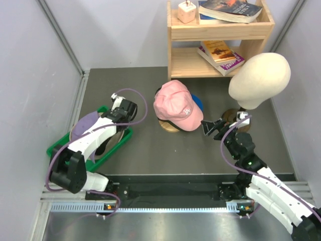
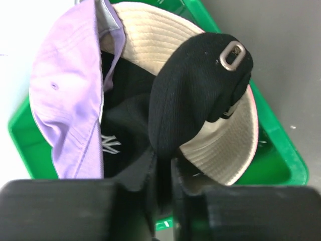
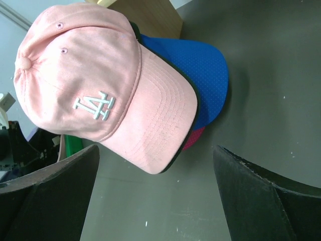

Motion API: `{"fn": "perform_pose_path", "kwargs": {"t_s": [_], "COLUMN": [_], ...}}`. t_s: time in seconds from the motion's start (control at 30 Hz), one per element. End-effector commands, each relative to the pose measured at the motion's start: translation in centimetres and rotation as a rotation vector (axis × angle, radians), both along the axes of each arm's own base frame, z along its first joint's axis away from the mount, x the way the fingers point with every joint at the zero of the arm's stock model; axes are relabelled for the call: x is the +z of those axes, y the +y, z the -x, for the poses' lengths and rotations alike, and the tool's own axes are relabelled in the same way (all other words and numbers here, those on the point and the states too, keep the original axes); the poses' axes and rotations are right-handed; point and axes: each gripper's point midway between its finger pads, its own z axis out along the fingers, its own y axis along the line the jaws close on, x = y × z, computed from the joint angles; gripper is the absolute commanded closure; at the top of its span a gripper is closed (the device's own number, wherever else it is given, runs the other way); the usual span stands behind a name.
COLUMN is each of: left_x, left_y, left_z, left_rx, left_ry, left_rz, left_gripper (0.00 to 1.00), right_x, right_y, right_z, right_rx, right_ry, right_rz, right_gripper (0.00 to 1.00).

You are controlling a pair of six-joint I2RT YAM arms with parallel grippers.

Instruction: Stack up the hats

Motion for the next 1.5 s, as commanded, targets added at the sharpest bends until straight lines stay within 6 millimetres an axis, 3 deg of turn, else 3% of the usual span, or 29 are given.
{"fn": "perform_pose_path", "kwargs": {"t_s": [0.0,0.07,0.33,0.43,0.6,0.73,0.87,0.97,1.1,1.3,1.47], "left_x": [2.9,4.3,12.8,15.8,19.4,22.2,23.9,24.5,25.2,26.6,29.1], "left_y": [0.3,0.1,-3.1,-3.4,-5.2,-7.9,-12.8,-15.1,-18.7,-20.2,-20.8], "left_z": [-0.7,-0.7,-0.6,0.5,1.4,2.6,5.2,7.1,11.1,14.0,16.9], "left_rx": [0.044,0.035,-0.162,-0.228,-0.382,-0.579,-0.927,-1.120,-1.421,-1.611,-1.754], "left_ry": [-0.077,-0.110,-0.340,-0.422,-0.498,-0.565,-0.559,-0.540,-0.467,-0.462,-0.463], "left_rz": [0.010,0.036,0.276,0.325,0.398,0.481,0.590,0.636,0.781,0.863,0.958], "left_gripper": [0.89,1.00,1.00,1.00,1.00,1.00,1.00,1.00,1.00,1.00,1.00], "right_x": [3.5,4.0,4.7,4.7,5.7,6.6,7.4,8.2,10.0,10.3,10.9], "right_y": [-0.7,-0.8,-0.9,-0.7,0.7,2.8,4.4,5.1,6.1,7.0,7.4], "right_z": [-0.1,0.0,0.2,0.2,0.6,1.4,2.4,3.0,4.2,5.3,6.7], "right_rx": [-0.023,-0.023,-0.018,-0.008,0.071,0.194,0.292,0.327,0.407,0.479,0.552], "right_ry": [-0.076,-0.086,-0.094,-0.091,-0.134,-0.184,-0.184,-0.151,-0.117,-0.026,-0.124], "right_rz": [-0.005,0.000,0.021,0.021,-0.006,-0.037,-0.118,-0.232,-0.419,-0.587,-0.587], "right_gripper": [0.07,0.07,0.07,0.07,0.07,0.07,0.07,0.07,0.09,0.09,0.08]}}
